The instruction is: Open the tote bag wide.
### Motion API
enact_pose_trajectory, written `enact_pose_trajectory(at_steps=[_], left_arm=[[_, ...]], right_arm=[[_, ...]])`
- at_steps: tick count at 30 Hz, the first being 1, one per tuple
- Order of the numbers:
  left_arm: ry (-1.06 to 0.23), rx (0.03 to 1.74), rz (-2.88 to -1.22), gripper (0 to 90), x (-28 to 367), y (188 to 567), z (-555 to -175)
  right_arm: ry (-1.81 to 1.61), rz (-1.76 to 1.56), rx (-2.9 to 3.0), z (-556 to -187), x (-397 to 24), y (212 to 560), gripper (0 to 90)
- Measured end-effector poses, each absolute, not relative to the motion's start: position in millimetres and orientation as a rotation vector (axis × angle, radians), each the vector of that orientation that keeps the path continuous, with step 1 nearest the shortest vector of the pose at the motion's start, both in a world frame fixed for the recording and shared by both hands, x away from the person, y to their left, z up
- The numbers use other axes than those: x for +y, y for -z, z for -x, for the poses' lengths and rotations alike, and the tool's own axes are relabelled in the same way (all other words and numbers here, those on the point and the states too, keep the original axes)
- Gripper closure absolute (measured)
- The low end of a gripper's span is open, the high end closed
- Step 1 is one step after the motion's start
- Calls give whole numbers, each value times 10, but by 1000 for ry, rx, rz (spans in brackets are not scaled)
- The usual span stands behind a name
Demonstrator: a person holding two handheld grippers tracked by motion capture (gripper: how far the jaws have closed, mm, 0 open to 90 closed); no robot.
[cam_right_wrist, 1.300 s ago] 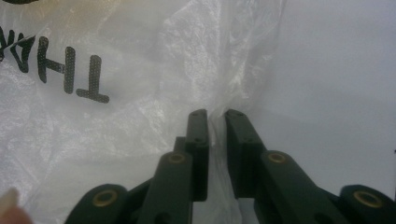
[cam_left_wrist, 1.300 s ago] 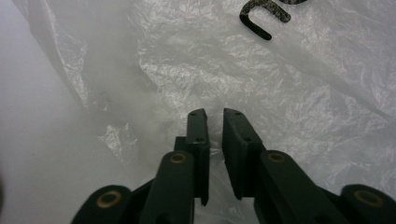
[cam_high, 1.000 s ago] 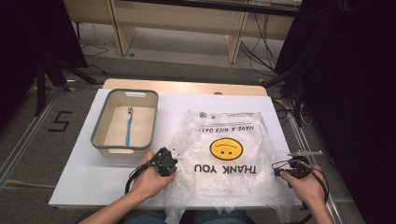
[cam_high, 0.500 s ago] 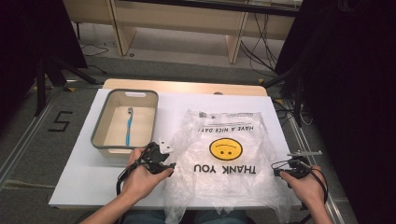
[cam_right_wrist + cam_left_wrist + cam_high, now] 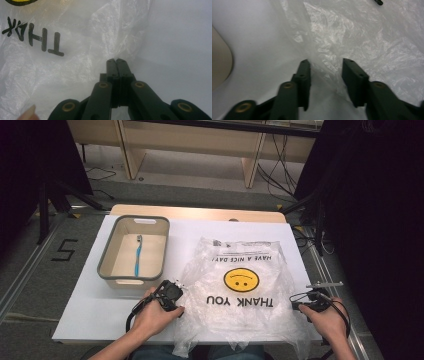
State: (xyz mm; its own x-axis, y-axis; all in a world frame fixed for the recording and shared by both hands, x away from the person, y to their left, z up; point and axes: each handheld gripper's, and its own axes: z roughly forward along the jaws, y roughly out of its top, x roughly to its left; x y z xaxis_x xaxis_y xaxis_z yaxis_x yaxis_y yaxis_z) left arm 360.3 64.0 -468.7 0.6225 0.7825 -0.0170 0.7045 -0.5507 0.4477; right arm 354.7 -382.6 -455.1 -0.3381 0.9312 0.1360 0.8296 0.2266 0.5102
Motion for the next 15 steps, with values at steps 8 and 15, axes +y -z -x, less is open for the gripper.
enact_pose_trajectory(at_steps=[8, 15], left_arm=[[-377, 1119, -2429, 892, 595, 4606, -3735], [-524, 1108, -2378, 893, 534, 4405, -4002]], right_arm=[[-768, -1683, 2296, -3548, -3812, 4549, 900], [-815, -1684, 2264, -3561, -3778, 4531, 900]])
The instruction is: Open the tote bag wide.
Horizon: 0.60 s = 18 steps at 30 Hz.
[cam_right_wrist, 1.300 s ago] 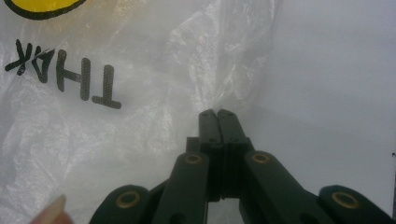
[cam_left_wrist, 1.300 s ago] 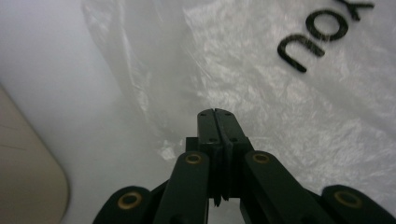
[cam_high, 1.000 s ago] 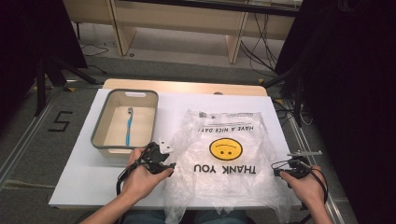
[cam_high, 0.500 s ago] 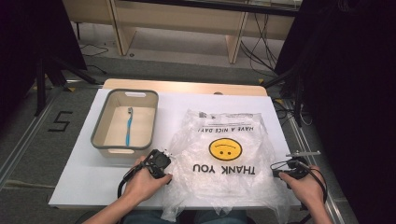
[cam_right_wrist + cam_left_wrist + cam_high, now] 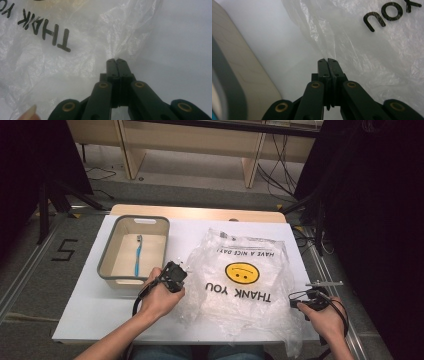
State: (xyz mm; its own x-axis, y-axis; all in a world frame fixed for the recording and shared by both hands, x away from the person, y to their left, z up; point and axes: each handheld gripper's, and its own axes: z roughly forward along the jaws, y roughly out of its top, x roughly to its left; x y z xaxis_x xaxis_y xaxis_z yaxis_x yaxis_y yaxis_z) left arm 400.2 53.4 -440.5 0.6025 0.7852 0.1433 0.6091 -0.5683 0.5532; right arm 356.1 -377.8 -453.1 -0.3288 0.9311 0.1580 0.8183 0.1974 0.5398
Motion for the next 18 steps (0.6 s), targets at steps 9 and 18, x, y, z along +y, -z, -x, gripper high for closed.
enact_pose_trajectory(at_steps=[9, 18], left_arm=[[-662, 1133, -2373, 893, 475, 4343, -4370], [-711, 1155, -2377, 886, 446, 4337, -4571]], right_arm=[[-865, -1672, 2241, -3592, -3689, 4536, 900], [-891, -1657, 2240, -3633, -3618, 4556, 900]])
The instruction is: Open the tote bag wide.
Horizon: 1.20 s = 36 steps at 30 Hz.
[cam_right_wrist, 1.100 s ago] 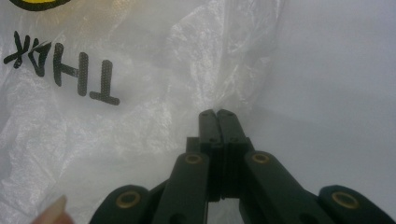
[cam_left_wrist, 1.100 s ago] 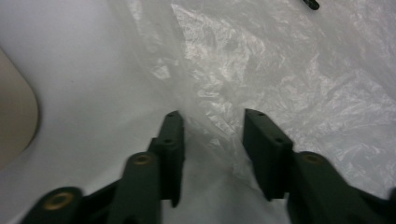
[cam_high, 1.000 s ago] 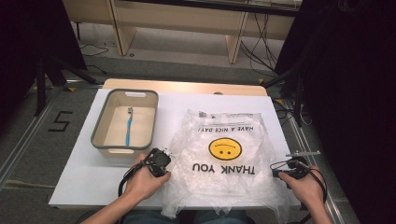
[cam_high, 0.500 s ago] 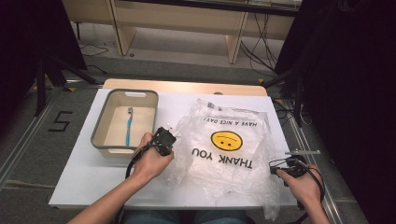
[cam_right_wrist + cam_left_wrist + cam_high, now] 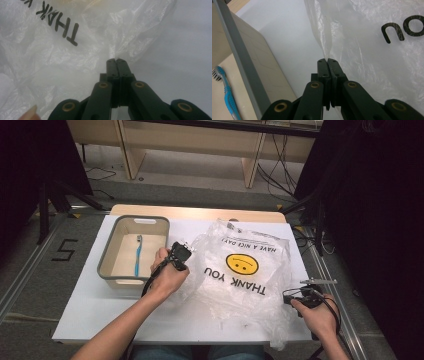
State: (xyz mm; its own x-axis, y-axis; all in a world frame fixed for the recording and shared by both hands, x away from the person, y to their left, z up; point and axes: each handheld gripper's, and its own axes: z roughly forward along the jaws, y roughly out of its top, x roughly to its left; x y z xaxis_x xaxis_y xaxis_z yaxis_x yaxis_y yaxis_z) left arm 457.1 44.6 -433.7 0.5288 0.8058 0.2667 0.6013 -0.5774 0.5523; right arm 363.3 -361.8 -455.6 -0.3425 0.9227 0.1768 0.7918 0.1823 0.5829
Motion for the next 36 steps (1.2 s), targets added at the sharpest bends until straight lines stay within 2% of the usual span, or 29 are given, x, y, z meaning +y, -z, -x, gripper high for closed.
enact_pose_trajectory(at_steps=[5, 10, 12, 18, 20, 25, 30, 36], left_arm=[[-728, 1177, -2354, 873, 455, 4343, -4676], [-739, 1178, -2336, 822, 487, 4346, -4747], [-752, 1165, -2320, 787, 489, 4330, -4748], [-778, 1117, -2231, 601, 418, 4202, -4642], [-795, 1093, -2209, 557, 402, 4154, -4598], [-778, 1012, -2209, 472, 388, 4063, -4421], [-660, 943, -2213, 450, 376, 4075, -4189], [-596, 886, -2238, 445, 351, 4172, -3976]], right_arm=[[-881, -1653, 2272, -3630, -3576, 4571, 900], [-874, -1654, 2311, -3619, -3550, 4593, 900], [-869, -1649, 2329, -3610, -3526, 4597, 900], [-874, -1634, 2380, -3581, -3454, 4597, 897], [-877, -1630, 2377, -3574, -3448, 4594, 867], [-921, -1550, 2301, -3554, -3472, 4476, 719], [-991, -1385, 2252, -3548, -3399, 4340, 589], [-945, -1318, 2225, -3539, -3344, 4220, 546]])
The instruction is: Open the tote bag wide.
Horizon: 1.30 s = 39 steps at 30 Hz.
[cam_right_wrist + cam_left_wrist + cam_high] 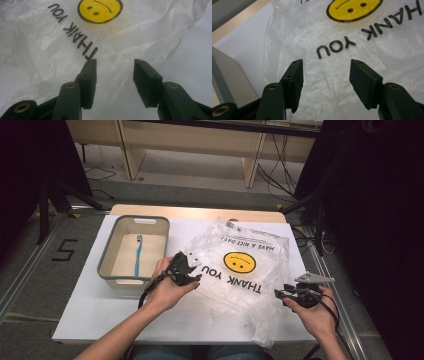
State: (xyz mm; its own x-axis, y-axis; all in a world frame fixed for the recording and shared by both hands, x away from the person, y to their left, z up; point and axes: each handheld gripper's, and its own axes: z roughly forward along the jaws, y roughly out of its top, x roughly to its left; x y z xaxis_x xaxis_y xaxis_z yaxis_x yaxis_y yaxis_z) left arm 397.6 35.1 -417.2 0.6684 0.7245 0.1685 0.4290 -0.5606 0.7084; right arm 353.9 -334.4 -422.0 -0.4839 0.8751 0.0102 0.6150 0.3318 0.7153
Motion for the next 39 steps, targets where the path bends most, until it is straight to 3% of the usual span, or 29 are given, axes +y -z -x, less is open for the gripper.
enact_pose_trajectory(at_steps=[10, 27, 39], left_arm=[[-532, 853, -2295, 446, 346, 4300, -3862], [-413, 773, -2354, 438, 341, 4536, -3541], [-295, 742, -2368, 521, 225, 4717, -3441]], right_arm=[[-914, -1338, 2217, -3523, -3472, 4206, 520], [-989, -884, 2645, -3714, -2445, 4470, 469], [-877, -786, 2809, -3802, -2234, 4697, 512]])
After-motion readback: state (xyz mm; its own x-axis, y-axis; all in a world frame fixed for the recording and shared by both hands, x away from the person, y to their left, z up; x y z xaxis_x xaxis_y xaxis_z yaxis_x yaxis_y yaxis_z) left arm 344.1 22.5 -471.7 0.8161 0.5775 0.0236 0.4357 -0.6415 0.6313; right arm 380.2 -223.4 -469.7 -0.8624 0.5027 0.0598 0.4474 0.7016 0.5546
